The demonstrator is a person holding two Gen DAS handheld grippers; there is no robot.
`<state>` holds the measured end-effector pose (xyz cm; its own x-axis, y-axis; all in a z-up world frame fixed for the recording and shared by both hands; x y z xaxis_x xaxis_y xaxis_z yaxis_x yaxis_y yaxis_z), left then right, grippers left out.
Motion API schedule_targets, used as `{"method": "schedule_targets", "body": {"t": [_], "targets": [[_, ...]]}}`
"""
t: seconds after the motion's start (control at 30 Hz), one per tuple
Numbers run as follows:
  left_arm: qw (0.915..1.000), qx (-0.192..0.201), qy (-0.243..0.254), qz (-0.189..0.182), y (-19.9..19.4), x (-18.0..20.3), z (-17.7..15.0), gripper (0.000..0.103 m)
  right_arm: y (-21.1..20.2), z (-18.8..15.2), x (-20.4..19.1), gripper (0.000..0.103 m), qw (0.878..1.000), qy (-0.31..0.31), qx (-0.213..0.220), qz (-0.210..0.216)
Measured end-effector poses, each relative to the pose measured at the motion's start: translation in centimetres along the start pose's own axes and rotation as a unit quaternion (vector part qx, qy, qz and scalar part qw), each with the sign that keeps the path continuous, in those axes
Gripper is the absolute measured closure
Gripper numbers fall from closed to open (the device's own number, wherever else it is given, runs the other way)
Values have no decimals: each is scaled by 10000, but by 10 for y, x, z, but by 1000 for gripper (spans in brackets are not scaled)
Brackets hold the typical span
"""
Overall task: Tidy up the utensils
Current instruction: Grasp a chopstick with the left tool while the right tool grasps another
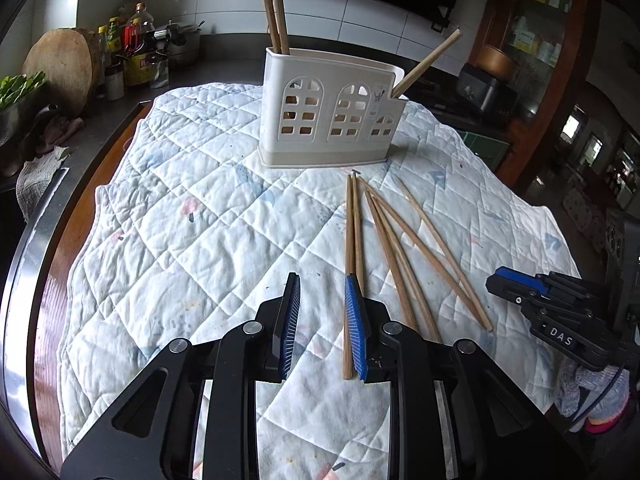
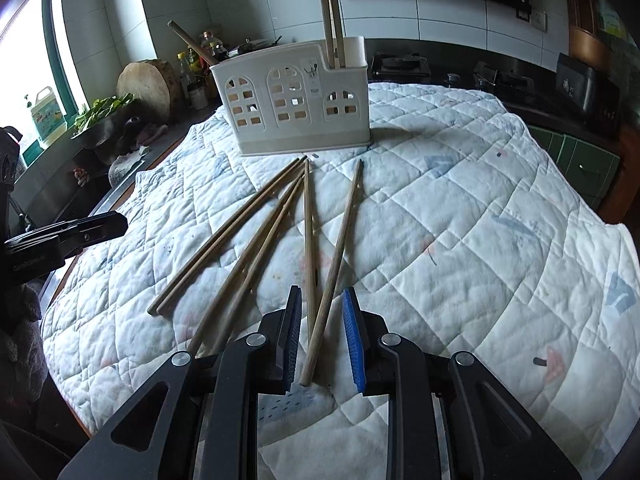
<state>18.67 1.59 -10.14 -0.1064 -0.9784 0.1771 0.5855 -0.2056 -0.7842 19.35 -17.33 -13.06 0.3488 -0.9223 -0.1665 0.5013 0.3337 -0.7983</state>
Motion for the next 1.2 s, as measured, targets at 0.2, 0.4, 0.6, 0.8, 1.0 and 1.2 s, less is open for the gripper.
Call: {"method": "schedule_targets", "body": {"t": [0.2, 0.4, 0.6, 0.8, 1.0, 1.2], "targets": [[9999, -147, 25, -52, 13, 5, -13, 80, 15, -4, 4, 82, 9998, 136, -143, -42], [9994, -309, 56, -167, 28, 14, -19, 80, 24, -7, 11, 85, 9993, 262, -245, -68], [9988, -437, 91, -181, 45, 21, -18, 80, 27, -9, 16, 91, 9991, 306, -281, -123], [9984, -540, 36, -154, 55, 18, -18, 84, 26, -9, 19, 91, 9991, 269, -273, -207], [9978, -639, 34, -158, 62, 19, -22, 87, 26, -10, 21, 91, 9991, 251, -276, -218], [9975, -699, -33, -68, 67, 13, -22, 88, 26, -12, 21, 91, 9990, 183, -301, -258]]}}
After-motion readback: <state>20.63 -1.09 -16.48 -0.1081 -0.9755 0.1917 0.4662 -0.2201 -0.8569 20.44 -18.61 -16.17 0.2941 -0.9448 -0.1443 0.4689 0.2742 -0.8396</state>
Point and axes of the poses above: each gripper's, at about its wrist camera, not at the fingertips, and y roughly the way its jaws point, x to its right, z to its top, the point moved 9 cm from there along y, roughly the way its jaws point, and after that the axes turned 7 degrees about -x, right-handed, at the moved point
